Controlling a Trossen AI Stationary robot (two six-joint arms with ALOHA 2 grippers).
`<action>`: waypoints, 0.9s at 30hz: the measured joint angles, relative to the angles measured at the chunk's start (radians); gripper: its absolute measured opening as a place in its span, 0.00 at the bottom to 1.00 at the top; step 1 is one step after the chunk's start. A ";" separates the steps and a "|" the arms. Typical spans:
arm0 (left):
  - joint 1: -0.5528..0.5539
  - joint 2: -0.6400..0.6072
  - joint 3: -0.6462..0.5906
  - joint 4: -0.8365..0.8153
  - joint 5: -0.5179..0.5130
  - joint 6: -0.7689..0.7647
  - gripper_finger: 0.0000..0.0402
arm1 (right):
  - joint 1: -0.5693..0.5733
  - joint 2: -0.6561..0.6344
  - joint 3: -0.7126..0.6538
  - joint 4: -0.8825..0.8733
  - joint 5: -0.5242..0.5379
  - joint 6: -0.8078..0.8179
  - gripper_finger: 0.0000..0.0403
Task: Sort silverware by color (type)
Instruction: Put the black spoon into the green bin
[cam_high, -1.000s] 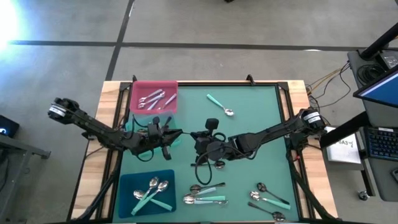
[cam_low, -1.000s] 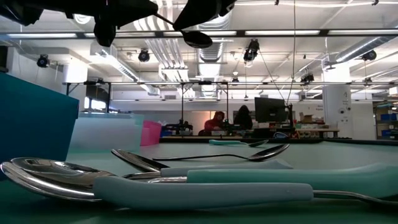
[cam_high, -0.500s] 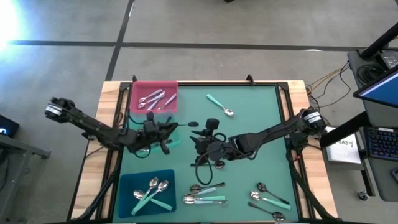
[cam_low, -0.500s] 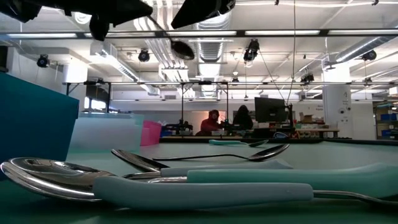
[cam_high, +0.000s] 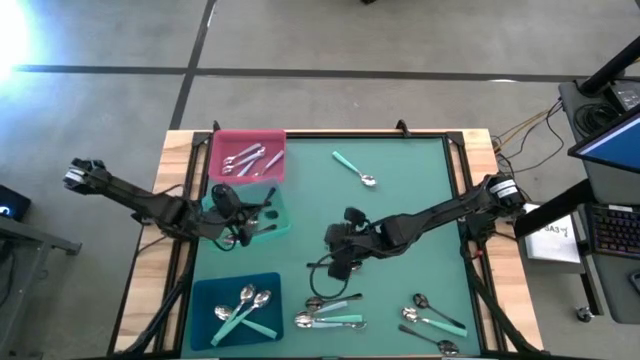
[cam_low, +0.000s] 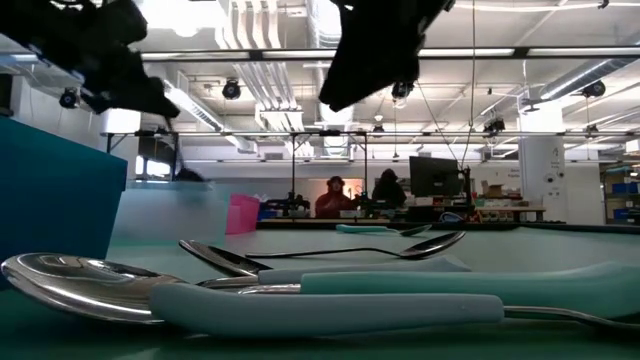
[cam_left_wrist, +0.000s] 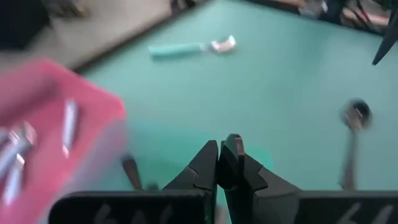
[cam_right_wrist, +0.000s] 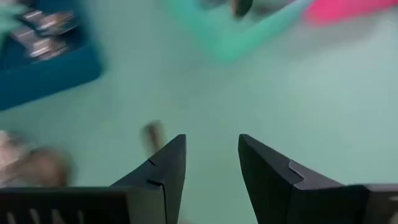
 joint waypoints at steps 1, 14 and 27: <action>0.000 -0.016 0.000 -0.032 0.029 -0.023 0.00 | 0.000 0.005 0.000 -0.001 -0.058 0.025 0.34; 0.000 -0.078 0.000 -0.237 0.235 -0.092 0.00 | 0.023 0.023 -0.003 -0.087 -0.215 0.195 0.33; 0.000 -0.072 0.037 -0.251 0.405 0.031 0.17 | 0.066 0.024 -0.004 -0.114 -0.432 0.263 0.33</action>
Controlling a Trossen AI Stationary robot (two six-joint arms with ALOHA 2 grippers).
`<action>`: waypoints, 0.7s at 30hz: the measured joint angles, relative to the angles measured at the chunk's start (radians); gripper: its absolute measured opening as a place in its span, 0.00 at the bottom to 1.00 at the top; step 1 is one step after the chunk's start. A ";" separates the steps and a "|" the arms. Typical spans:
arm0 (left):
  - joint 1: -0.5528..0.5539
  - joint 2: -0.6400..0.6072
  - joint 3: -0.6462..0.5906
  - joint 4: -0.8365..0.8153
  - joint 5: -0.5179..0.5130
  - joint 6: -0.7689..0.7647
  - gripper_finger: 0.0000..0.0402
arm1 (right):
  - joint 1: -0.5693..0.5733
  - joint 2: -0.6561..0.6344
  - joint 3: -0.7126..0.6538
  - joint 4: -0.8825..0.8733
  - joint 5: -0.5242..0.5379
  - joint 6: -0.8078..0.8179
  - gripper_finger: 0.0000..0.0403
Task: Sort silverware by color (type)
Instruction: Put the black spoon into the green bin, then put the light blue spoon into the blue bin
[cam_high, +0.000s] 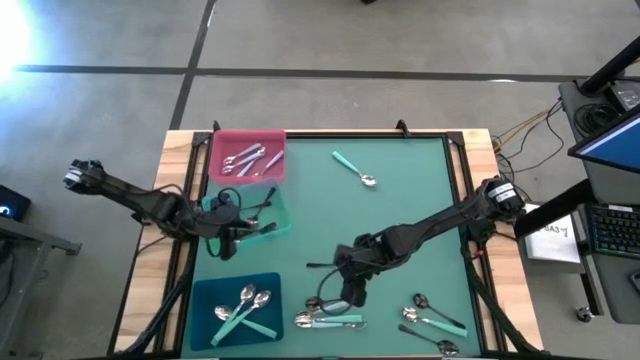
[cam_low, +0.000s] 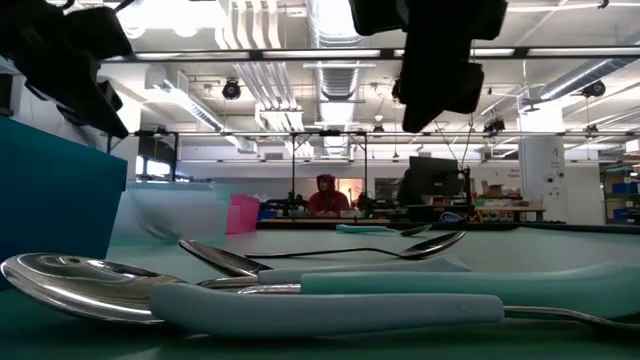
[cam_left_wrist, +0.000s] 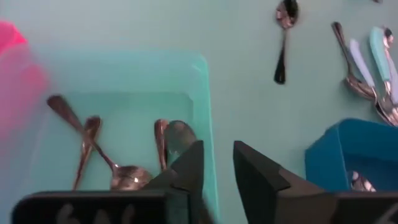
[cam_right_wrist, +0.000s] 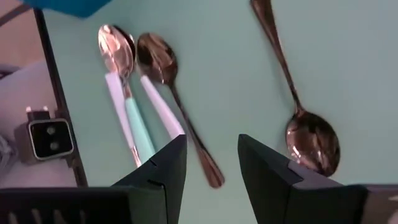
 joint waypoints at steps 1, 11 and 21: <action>0.000 0.002 0.009 -0.005 0.001 0.023 0.20 | 0.003 0.000 0.000 -0.006 0.002 0.000 0.33; 0.000 0.037 0.135 -0.066 0.000 0.069 0.30 | -0.012 0.000 0.000 -0.146 0.351 0.037 0.33; 0.000 0.114 0.190 -0.066 -0.009 0.041 0.30 | -0.336 0.000 -0.002 -0.222 0.461 -0.030 0.33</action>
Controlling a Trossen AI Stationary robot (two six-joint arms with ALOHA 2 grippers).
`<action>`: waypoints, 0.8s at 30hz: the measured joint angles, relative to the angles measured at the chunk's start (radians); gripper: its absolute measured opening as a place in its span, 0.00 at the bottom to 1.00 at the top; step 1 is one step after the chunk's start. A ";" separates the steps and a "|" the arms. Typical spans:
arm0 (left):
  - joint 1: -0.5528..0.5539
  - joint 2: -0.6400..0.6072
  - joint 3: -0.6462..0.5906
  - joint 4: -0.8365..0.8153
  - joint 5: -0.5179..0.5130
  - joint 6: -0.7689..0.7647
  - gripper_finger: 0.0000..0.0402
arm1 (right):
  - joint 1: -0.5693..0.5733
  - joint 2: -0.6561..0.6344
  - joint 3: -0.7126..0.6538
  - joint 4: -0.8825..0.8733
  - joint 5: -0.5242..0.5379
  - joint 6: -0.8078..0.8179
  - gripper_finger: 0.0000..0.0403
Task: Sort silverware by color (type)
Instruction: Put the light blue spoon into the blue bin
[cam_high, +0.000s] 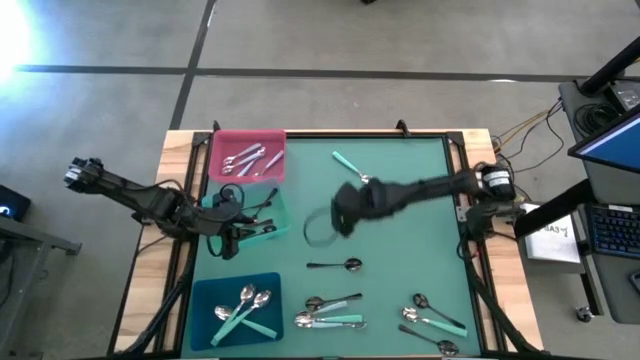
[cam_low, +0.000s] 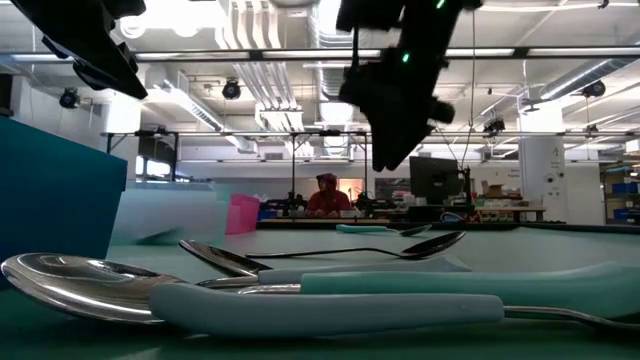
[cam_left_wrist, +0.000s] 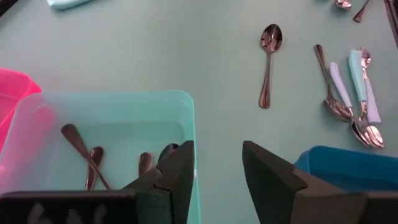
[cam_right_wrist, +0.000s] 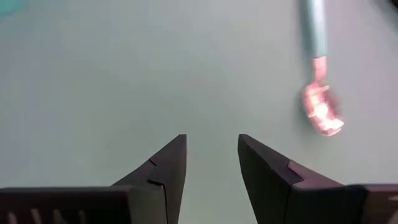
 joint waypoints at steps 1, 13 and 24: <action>0.000 0.010 0.004 0.000 0.000 0.000 0.30 | -0.040 0.000 0.000 0.000 -0.017 -0.021 0.33; 0.000 0.088 0.030 -0.007 -0.026 0.070 0.30 | -0.354 0.075 -0.001 0.076 -0.140 -0.237 0.33; 0.000 0.082 0.109 -0.024 -0.124 0.091 0.30 | -0.484 0.171 0.002 0.194 -0.183 -0.355 0.33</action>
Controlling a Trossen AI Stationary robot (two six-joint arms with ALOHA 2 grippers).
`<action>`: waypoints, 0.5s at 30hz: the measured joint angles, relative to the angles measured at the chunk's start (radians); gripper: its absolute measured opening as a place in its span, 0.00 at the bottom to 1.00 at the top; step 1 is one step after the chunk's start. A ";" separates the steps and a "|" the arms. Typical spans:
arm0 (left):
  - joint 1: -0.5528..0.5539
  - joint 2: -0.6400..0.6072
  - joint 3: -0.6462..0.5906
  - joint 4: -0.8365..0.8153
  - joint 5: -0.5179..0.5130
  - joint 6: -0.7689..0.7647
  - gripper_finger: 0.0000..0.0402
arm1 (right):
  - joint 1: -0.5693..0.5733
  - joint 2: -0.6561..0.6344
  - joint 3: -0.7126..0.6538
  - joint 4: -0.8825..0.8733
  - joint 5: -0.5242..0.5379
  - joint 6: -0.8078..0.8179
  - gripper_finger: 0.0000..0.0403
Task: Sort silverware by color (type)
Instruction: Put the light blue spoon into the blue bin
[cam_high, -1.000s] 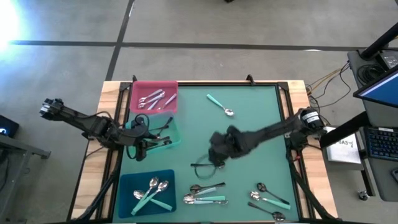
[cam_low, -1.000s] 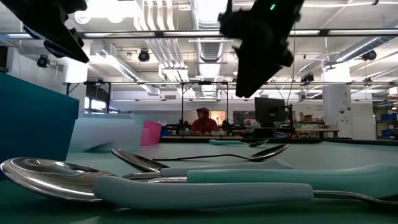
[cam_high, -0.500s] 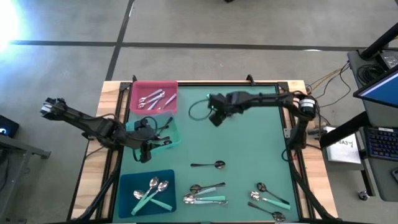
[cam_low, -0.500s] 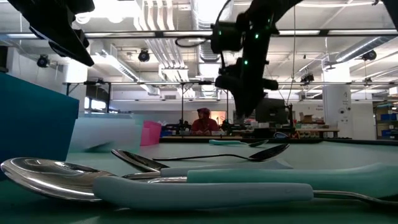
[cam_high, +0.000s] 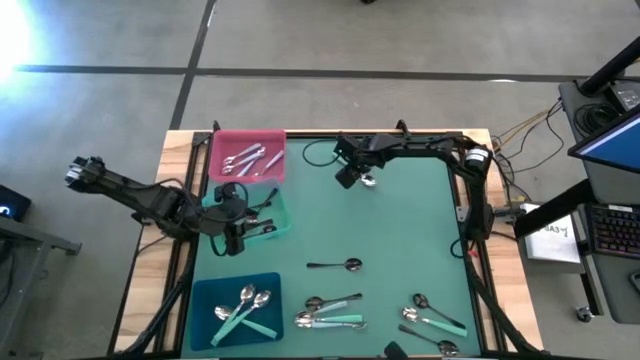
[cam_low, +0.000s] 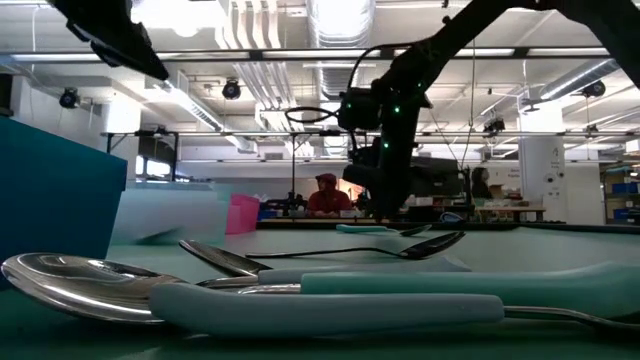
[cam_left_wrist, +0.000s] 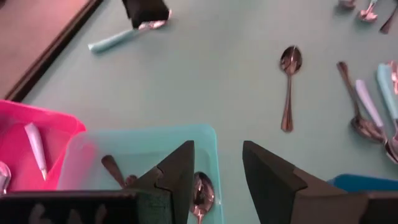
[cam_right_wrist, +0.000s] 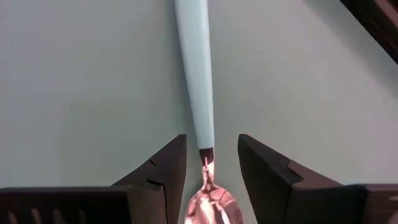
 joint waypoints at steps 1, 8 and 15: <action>0.000 0.000 0.008 -0.001 -0.003 0.008 0.30 | -0.008 0.004 0.000 0.010 -0.012 -0.005 0.33; 0.000 0.002 0.040 -0.003 -0.033 0.018 0.30 | -0.040 0.057 0.000 0.052 -0.098 -0.042 0.33; 0.000 0.009 0.042 0.000 -0.060 -0.011 0.30 | -0.050 0.087 0.003 0.064 -0.116 -0.102 0.26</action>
